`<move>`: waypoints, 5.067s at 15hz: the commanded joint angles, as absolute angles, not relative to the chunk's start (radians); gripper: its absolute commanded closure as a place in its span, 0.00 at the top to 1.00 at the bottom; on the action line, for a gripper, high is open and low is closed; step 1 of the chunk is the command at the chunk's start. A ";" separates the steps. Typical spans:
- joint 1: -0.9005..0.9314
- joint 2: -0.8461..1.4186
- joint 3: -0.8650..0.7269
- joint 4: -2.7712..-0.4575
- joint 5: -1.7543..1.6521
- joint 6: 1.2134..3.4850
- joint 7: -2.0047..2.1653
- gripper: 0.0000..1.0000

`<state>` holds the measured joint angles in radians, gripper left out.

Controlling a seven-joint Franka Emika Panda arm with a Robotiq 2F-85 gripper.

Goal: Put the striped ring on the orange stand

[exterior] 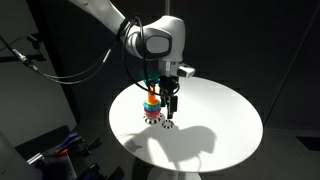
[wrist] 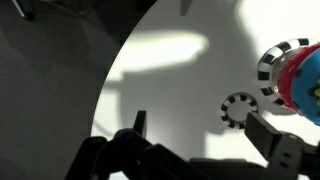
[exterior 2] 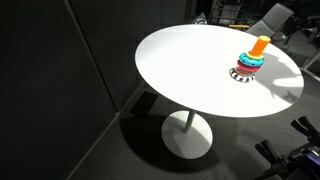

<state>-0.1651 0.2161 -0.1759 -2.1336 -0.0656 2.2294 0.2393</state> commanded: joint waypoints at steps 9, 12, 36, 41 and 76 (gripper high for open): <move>-0.085 0.362 -0.188 -2.039 -0.086 2.325 0.421 1.00; -0.059 0.404 -0.192 -2.008 -0.083 2.351 0.470 1.00; -0.039 0.486 -0.182 -1.984 0.053 2.456 0.472 1.00; -0.040 0.513 -0.194 -1.966 0.051 2.458 0.485 1.00; -0.044 0.679 -0.280 -1.831 0.036 2.471 0.528 1.00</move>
<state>-0.0599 0.6562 -0.2658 -1.8612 0.0494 2.4632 0.4942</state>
